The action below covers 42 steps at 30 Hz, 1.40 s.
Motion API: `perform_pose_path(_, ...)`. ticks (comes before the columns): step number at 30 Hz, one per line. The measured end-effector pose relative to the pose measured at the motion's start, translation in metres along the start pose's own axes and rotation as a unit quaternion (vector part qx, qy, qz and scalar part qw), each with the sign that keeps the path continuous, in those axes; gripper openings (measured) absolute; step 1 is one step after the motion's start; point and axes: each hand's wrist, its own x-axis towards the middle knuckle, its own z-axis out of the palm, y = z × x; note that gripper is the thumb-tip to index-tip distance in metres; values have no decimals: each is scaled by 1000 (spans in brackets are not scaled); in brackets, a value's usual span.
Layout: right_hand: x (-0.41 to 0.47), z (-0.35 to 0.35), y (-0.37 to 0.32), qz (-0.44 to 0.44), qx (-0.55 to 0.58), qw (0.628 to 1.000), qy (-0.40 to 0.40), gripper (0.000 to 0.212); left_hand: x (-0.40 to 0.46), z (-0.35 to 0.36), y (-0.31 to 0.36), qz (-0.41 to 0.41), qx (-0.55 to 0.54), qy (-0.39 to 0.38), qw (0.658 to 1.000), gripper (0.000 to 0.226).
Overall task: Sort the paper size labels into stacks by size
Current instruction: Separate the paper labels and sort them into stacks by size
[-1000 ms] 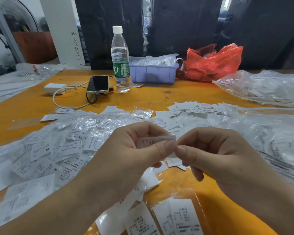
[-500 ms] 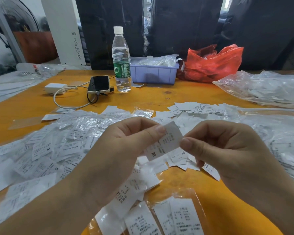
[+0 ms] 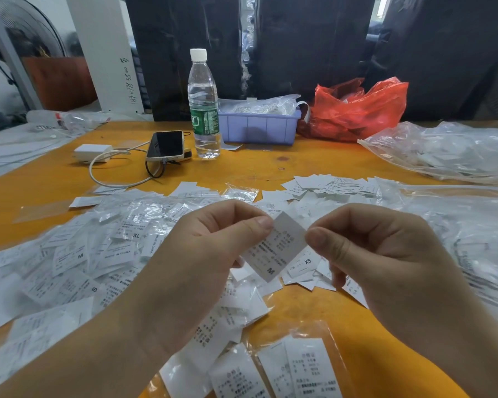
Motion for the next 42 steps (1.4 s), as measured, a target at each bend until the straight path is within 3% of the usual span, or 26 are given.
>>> perform_pose_path(14, 0, -3, 1, -33, 15, 999, 31, 17, 0, -3, 7, 8, 3, 28, 1000, 16)
perform_pose_path(21, -3, 5, 7, -12, 38, 998, -47, 13, -2, -3, 7, 13, 75, -5, 997, 22)
perform_pose_path(24, -2, 3, 8, 14, 41, 998, -42, 12, 0, -7, 9, 37, 112, 23, 993, 18)
perform_pose_path(28, 0, 1, 9, 32, -6, 999, -38, 11, 9, -30, 17, 52, 197, 96, 974, 12)
perform_pose_path(33, 0, -1, 10, 41, -73, 995, -55, 4, 23, -50, 8, -103, 413, 102, 899, 6)
perform_pose_path(35, -1, -2, 11, 40, -128, 990, -52, 5, 21, -49, 7, -52, 458, 152, 874, 16)
perform_pose_path(37, -1, -2, 12, 38, -202, 978, -37, 9, 16, -45, 10, 62, 441, 196, 874, 24)
perform_pose_path(39, 0, -3, 14, 30, -276, 960, -30, 6, 11, -38, 12, 120, 408, 167, 890, 23)
perform_pose_path(42, 1, -4, 16, 45, -353, 932, -63, 11, 6, -27, 4, 96, 424, -3, 901, 32)
